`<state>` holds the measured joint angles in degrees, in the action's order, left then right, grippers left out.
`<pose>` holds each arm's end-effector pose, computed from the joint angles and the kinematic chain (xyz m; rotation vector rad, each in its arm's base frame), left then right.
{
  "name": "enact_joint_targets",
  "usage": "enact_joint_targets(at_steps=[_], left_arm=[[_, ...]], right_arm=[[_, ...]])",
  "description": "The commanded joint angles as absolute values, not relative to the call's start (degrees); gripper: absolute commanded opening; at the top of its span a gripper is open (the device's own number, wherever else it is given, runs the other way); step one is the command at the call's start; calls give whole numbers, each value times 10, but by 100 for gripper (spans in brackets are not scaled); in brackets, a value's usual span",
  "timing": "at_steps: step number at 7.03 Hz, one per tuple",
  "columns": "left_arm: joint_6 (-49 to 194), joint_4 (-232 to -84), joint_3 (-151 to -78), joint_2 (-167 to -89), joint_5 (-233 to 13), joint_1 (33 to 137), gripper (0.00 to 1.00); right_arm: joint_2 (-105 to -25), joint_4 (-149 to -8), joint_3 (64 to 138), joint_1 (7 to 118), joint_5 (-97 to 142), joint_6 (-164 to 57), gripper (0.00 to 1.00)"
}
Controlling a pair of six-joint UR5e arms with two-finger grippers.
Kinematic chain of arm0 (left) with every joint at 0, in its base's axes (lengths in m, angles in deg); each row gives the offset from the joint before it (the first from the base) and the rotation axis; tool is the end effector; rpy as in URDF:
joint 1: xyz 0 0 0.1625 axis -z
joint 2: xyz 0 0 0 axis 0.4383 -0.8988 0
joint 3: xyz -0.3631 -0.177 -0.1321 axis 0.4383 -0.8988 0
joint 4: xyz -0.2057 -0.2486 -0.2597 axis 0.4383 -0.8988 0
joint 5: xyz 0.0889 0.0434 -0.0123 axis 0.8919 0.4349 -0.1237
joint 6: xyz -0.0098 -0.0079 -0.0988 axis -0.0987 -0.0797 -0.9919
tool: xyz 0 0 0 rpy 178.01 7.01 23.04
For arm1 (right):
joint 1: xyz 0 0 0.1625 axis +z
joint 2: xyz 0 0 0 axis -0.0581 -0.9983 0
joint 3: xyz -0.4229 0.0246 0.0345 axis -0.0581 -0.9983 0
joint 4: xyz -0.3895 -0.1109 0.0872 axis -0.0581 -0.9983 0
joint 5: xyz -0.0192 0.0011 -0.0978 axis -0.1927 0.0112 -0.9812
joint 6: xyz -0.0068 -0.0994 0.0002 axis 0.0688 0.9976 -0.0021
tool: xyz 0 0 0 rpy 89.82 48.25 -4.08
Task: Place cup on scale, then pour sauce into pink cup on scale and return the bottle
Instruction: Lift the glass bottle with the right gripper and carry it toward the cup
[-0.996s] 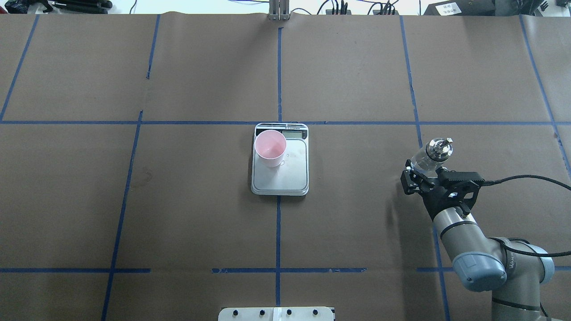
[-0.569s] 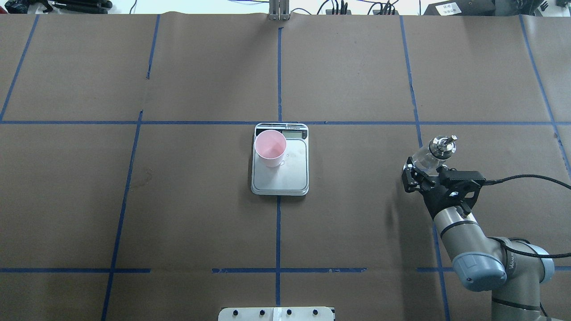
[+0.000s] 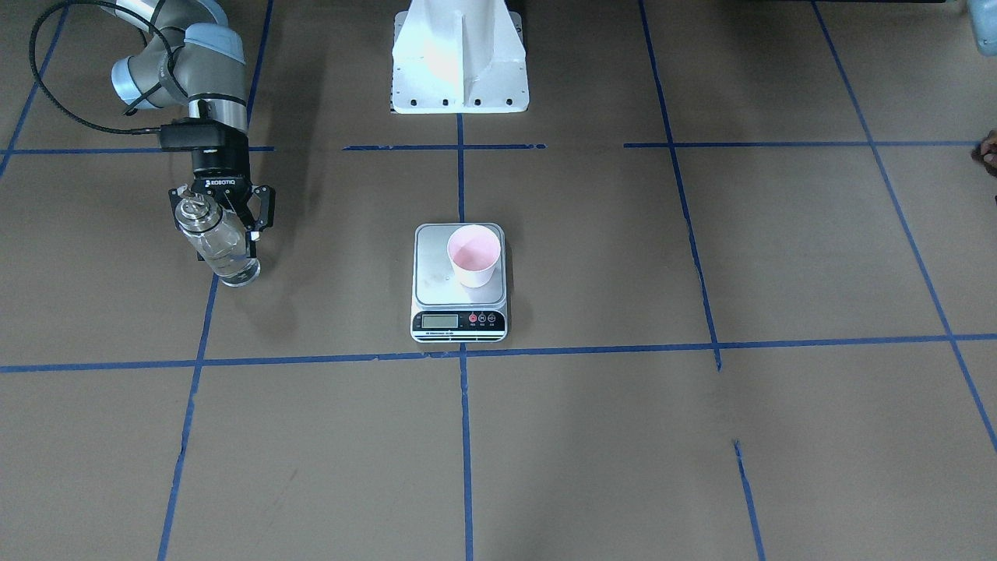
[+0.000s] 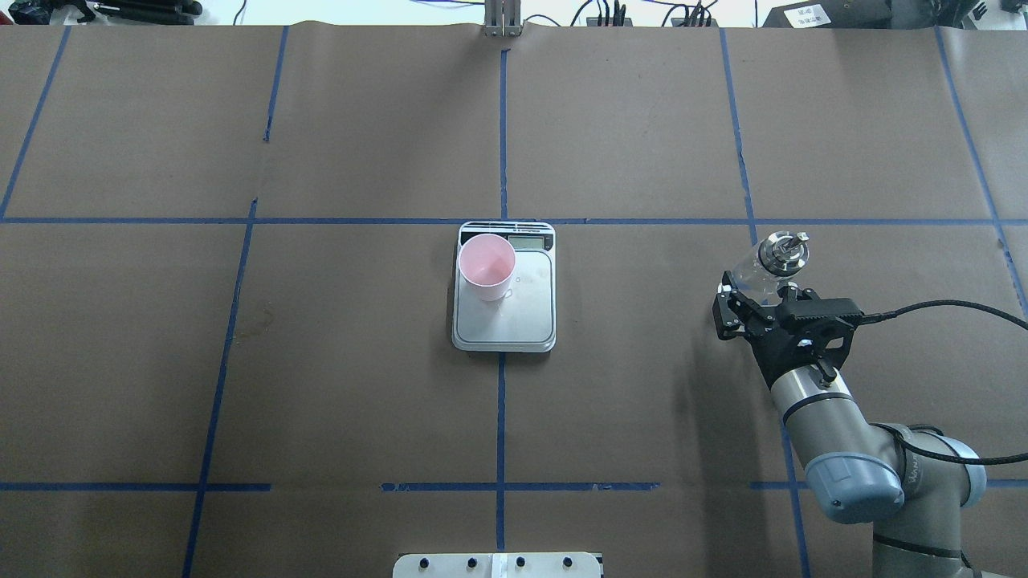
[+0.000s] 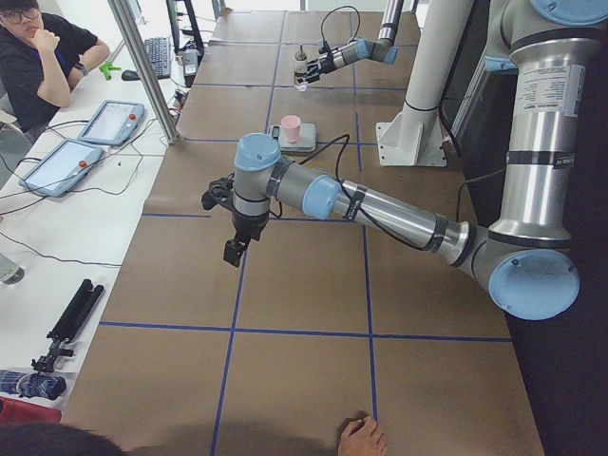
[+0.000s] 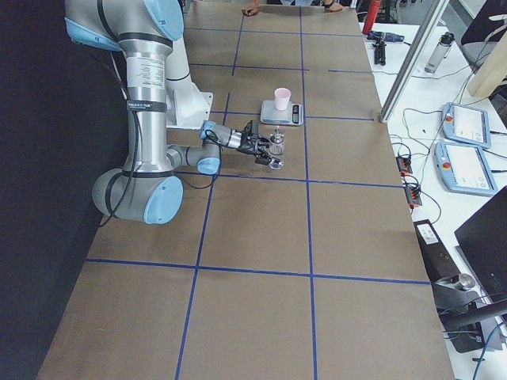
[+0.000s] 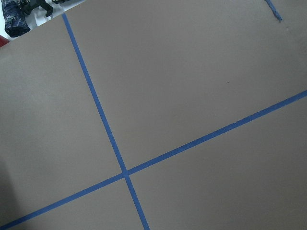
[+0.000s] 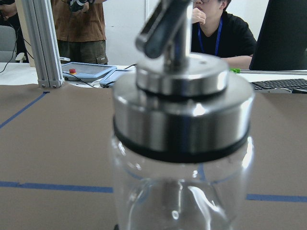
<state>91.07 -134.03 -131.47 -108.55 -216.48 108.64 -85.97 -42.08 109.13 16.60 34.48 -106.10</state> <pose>-0.0076 -0.5015 0.4999 0.3373 0.6700 0.3117 -0.4185 -0.3195 0.4597 1.1059 -0.6606 0.3839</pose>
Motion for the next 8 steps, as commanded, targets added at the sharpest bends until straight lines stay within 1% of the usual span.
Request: enact_joint_targets(at_steps=[1, 2, 3, 4, 5, 8], left_arm=[[911, -1343, -1316, -1037, -2239, 1096, 100], [911, -1343, -1314, -1017, -2240, 1127, 100], [909, -1342, -1300, -1013, -2239, 1143, 100], [907, -1341, -1266, -1013, -2236, 1165, 100], [905, -1338, -1251, -1013, -2233, 1175, 100], [904, -1338, -1233, -1013, -2232, 1174, 100]], right_arm=[[-859, -421, 1094, 167, 341, -1026, 0], [-851, -420, 1103, 167, 331, -1022, 0], [-846, -421, 1104, 166, 320, -1022, 0], [-834, -423, 1107, 165, 322, -1015, 0], [-815, -425, 1104, 165, 323, -988, 0], [-813, -424, 1107, 167, 335, -933, 0]])
